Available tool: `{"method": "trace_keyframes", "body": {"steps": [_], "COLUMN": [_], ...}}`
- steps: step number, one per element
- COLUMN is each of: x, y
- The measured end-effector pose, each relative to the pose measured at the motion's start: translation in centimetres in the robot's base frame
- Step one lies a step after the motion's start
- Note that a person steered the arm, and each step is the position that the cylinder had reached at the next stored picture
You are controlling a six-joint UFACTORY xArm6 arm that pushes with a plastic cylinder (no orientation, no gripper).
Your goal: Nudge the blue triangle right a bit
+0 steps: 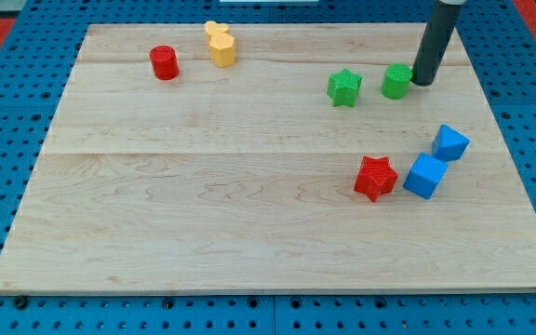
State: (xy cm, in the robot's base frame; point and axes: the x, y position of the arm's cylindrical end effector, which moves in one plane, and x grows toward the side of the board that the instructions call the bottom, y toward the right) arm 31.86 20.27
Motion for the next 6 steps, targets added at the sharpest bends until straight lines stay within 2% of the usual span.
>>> {"method": "trace_keyframes", "body": {"steps": [1,2,3,4,5,6], "x": [0.0,5.0,10.2,10.2,7.7,7.6], "y": [-3.3,-0.9,-1.2,-0.9,0.5,-4.9]}}
